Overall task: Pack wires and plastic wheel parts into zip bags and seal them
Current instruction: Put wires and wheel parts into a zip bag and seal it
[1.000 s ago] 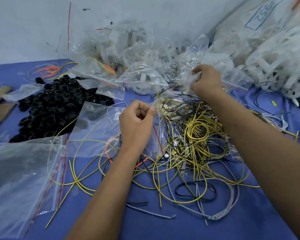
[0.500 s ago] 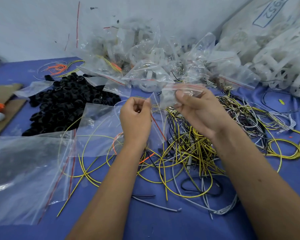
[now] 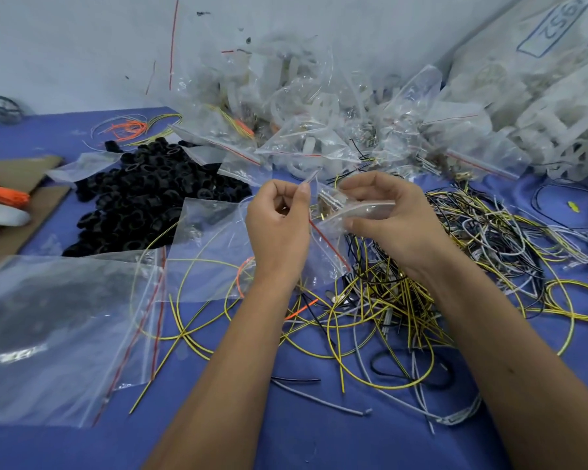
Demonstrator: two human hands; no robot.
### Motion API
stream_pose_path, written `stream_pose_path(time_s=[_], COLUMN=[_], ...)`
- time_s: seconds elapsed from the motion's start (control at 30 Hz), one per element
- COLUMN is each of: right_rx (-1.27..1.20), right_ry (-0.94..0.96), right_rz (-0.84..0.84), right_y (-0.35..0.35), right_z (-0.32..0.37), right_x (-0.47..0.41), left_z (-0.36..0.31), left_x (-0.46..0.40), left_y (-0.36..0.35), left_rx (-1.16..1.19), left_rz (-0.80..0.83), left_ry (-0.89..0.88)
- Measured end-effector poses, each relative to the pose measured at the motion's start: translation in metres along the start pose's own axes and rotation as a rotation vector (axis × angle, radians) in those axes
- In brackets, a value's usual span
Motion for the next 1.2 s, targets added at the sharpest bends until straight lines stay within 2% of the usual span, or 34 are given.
stream_pose_path(time_s=[0.37, 0.5, 0.63, 0.7, 0.8, 0.87, 1.0, 1.07, 1.2], right_rx=[0.139, -0.002, -0.036, -0.1, -0.17, -0.315, -0.869, -0.778, -0.28], right_ry=[0.069, -0.005, -0.015, -0.041, -0.133, -0.225, -0.467, -0.449, -0.233], right_rz=[-0.001, 0.041, 0.062, 0.105, 0.219, 0.313, 0.454, 0.475, 0.166], right_y=[-0.006, -0.011, -0.015, -0.025, -0.044, -0.056, -0.076, -0.082, -0.067], right_z=[0.01, 0.003, 0.001, 0.001, 0.0, -0.002, 0.006, 0.002, -0.012], right_x=[0.004, 0.004, 0.005, 0.008, 0.018, 0.027, 0.044, 0.046, 0.031], left_z=[-0.011, -0.009, -0.015, -0.026, -0.051, -0.063, -0.078, -0.078, -0.066], left_x=[0.003, 0.002, 0.004, 0.01, 0.026, 0.04, 0.053, 0.051, 0.043], left_y=[0.003, 0.006, 0.003, -0.001, -0.012, -0.02, -0.026, -0.022, -0.016], left_rx=[-0.017, -0.015, -0.03, -0.058, -0.115, -0.113, -0.08, -0.065, -0.059], left_rz=[-0.017, -0.025, -0.017, 0.006, 0.067, 0.106, 0.116, 0.095, 0.066], left_ry=[-0.06, -0.061, -0.094, -0.166, -0.362, -0.453, -0.533, -0.535, -0.443])
Point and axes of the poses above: each hand's wrist, its own x-axis away from the middle knuckle, its own y-axis out of the back of the hand, z = x × y, the point moved 9 cm from there along -x, towards the middle knuckle, and after that the axes turned 8 degrees about -z, right-handed, at the moved point
